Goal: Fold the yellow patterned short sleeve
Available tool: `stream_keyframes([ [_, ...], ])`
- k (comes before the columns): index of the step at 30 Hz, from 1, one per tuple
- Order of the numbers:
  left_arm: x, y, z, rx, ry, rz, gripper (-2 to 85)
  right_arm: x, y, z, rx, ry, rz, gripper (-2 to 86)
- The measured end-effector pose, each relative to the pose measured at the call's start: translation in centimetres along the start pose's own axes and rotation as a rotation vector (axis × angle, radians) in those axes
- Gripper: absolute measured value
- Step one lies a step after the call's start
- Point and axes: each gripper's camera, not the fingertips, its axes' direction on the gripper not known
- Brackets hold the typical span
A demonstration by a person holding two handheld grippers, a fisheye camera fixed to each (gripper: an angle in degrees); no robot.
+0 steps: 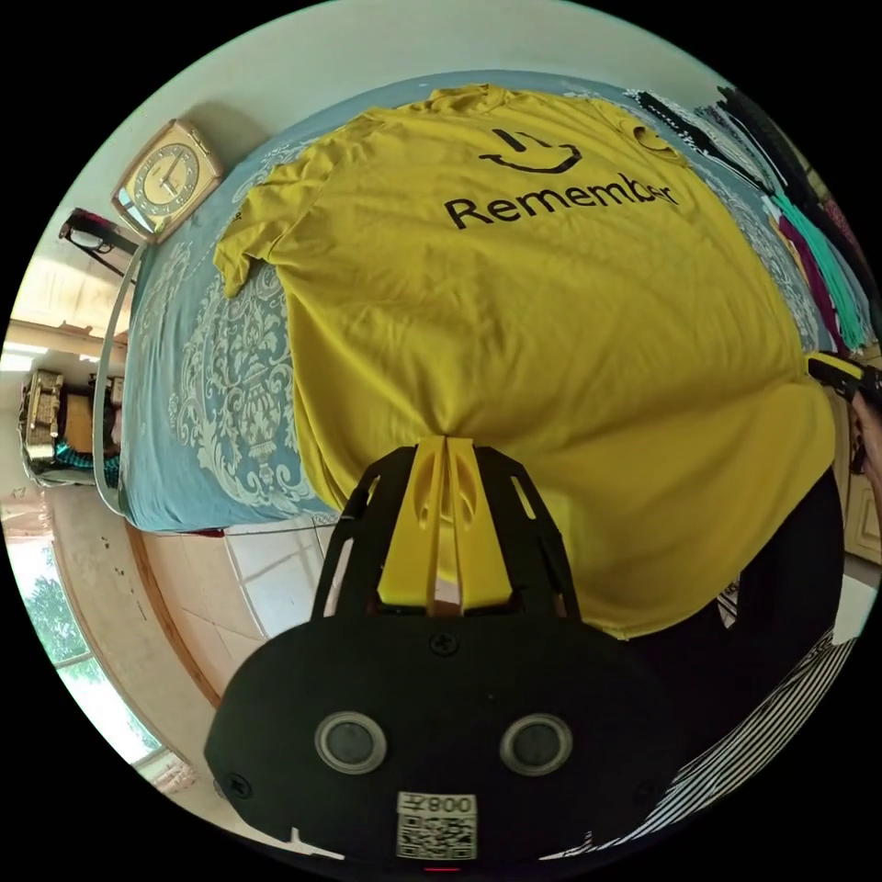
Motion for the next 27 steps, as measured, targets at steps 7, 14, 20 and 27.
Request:
stream_keyframes([
  [7,-3.4,-6.5,-9.4,0.005,0.192,-0.044,9.3,2.1,1.2,-1.6,0.033,-0.271,0.168,0.2],
  [14,-3.0,-19.8,-22.6,0.281,0.307,0.078,8.2,2.4,-2.1,-7.5,0.379,-0.410,0.182,2.2],
  [20,3.9,-40.5,-29.0,0.402,0.492,0.344,6.3,-4.2,-11.4,-9.8,0.572,-0.249,-0.046,6.5],
  [27,13.7,-60.1,-33.7,0.411,0.356,0.605,2.2,-8.8,-15.4,-6.1,0.565,-0.029,-0.114,6.7],
])
